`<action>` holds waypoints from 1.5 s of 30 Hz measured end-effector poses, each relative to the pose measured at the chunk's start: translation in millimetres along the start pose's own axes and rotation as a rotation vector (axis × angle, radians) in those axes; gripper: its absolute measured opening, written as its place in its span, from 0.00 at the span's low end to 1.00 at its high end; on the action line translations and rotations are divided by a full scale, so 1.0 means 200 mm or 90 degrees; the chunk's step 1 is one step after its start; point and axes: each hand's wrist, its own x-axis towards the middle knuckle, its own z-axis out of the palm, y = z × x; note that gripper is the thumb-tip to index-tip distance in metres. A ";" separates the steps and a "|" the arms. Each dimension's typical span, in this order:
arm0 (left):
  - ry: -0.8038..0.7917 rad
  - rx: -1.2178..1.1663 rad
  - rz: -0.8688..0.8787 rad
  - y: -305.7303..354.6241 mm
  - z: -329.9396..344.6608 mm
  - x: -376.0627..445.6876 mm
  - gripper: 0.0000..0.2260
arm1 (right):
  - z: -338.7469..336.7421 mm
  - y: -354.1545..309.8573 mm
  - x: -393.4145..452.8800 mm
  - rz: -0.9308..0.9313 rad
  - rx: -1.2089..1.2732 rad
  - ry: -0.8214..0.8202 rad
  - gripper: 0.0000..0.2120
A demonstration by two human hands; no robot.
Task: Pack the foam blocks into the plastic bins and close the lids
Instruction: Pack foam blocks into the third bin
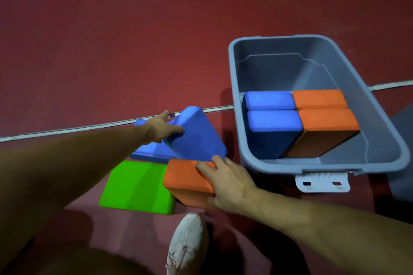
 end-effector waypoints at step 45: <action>0.544 -0.025 0.512 1.21 -0.10 -0.48 0.34 | -0.92 1.15 -0.37 0.265 0.231 0.754 0.31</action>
